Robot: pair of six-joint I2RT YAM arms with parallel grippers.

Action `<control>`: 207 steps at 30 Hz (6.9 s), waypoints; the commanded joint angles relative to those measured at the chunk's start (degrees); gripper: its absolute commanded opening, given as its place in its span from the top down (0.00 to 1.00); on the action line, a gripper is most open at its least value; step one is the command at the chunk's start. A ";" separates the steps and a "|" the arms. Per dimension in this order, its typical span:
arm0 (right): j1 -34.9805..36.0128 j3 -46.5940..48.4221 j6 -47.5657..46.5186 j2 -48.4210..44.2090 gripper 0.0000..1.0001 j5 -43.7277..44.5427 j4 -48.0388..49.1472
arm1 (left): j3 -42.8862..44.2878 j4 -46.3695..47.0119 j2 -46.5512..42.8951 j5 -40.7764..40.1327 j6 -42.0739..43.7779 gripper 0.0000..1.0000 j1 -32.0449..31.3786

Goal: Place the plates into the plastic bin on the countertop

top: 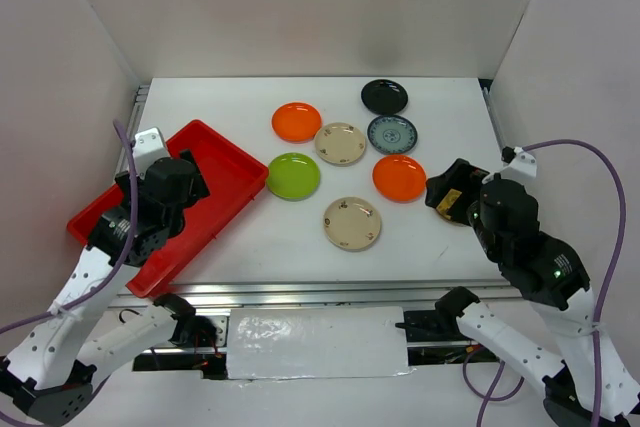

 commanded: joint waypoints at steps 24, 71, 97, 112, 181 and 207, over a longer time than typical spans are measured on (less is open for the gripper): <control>-14.34 -42.11 10.35 19.87 0.07 -36.16 50.85 | -1.11 5.09 -0.46 8.22 4.78 0.01 0.28; 8.86 -28.50 12.02 24.45 1.00 -49.02 71.70 | -6.65 23.38 14.57 89.44 14.97 0.77 12.58; -8.28 -18.84 9.03 51.93 0.00 -39.77 67.04 | 5.48 25.84 41.54 30.12 -18.25 1.00 34.21; -4.77 -2.57 17.37 77.45 0.20 -44.45 66.61 | 5.57 15.90 49.38 22.46 -24.67 0.01 35.17; -19.87 -30.94 9.83 22.98 0.00 -34.68 49.30 | -1.64 28.20 30.03 35.13 -21.15 1.00 37.27; -22.53 -38.59 17.54 15.33 0.00 -26.98 42.45 | 12.25 11.60 48.06 28.97 -19.66 0.01 35.96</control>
